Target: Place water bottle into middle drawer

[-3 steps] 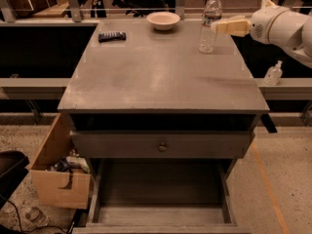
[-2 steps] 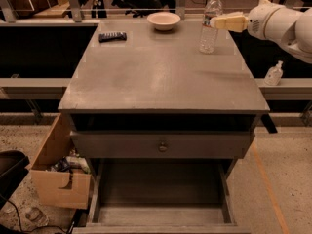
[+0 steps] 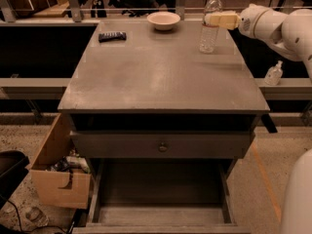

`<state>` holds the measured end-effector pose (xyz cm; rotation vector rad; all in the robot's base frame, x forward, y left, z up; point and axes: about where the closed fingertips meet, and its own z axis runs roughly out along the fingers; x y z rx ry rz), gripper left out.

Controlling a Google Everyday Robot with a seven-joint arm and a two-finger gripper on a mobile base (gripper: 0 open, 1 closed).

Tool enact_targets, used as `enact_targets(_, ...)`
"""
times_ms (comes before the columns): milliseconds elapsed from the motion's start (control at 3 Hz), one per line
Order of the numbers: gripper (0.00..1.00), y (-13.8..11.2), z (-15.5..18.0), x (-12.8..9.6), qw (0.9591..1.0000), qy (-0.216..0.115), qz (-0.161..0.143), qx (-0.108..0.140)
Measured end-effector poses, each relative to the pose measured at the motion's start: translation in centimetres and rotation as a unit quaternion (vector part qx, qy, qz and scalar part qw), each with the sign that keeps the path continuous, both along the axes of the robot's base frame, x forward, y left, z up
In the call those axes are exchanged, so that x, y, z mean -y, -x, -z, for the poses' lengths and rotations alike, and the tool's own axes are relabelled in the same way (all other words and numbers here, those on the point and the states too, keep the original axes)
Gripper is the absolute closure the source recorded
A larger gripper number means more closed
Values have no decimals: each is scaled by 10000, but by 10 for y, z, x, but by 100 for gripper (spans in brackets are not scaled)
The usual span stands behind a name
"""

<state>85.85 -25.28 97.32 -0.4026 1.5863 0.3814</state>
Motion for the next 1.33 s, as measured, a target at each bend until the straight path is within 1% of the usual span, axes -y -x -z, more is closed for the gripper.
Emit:
enact_targets(333, 0, -13, 7, -12, 9993, -312, -204, 15)
enact_targets(667, 0, -21, 10, -23, 9985, -394, -383, 29)
enact_targets(1000, 0, -26, 13, -33, 9981, -312, -529, 31)
enact_targets(1333, 18, -29, 18, -44, 9977, -142, -662, 33)
